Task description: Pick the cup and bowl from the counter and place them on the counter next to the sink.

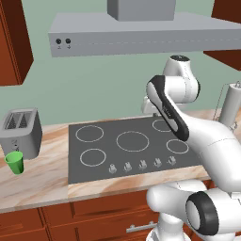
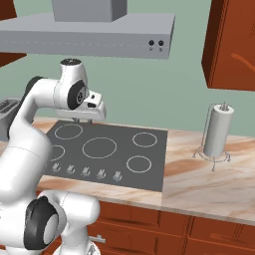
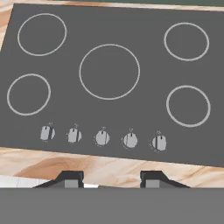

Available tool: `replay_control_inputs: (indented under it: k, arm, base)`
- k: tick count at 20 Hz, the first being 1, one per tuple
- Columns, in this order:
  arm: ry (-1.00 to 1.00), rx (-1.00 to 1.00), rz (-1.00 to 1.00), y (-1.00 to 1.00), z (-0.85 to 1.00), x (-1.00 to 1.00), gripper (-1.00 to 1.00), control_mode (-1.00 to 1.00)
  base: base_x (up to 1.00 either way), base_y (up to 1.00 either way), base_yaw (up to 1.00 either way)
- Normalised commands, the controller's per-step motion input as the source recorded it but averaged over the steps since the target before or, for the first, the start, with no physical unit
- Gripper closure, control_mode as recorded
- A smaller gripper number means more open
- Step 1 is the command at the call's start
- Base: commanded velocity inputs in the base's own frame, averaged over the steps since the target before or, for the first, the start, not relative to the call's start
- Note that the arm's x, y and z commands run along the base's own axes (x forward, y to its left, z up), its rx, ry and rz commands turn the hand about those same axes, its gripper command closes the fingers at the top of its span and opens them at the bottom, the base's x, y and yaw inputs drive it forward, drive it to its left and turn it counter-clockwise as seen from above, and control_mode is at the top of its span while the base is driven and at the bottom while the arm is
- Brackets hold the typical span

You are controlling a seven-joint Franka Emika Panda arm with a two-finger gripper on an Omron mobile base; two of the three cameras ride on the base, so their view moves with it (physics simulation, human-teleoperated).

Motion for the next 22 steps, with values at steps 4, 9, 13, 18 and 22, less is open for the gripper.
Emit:
replay_control_inputs:
  k: [4,9,13,18,22]
  arm:
    - [0.00,0.00,0.00,0.00,0.00,0.00,-1.00,-1.00]
    - [0.01,0.00,0.00,0.29,0.00,-0.02,-1.00,-1.00]
    - [0.01,0.01,0.03,0.80,0.00,-0.27,-1.00,-1.00]
    - [-0.01,0.11,0.13,0.89,-0.21,-0.15,-1.00,-1.00]
    - [-0.02,0.13,0.12,0.99,-0.10,-0.04,-1.00,-1.00]
  base:
    - [0.00,0.00,0.00]
    - [0.00,0.00,0.00]
    - [0.00,0.00,0.00]
    - [0.00,0.00,0.00]
    - [0.00,0.00,0.00]
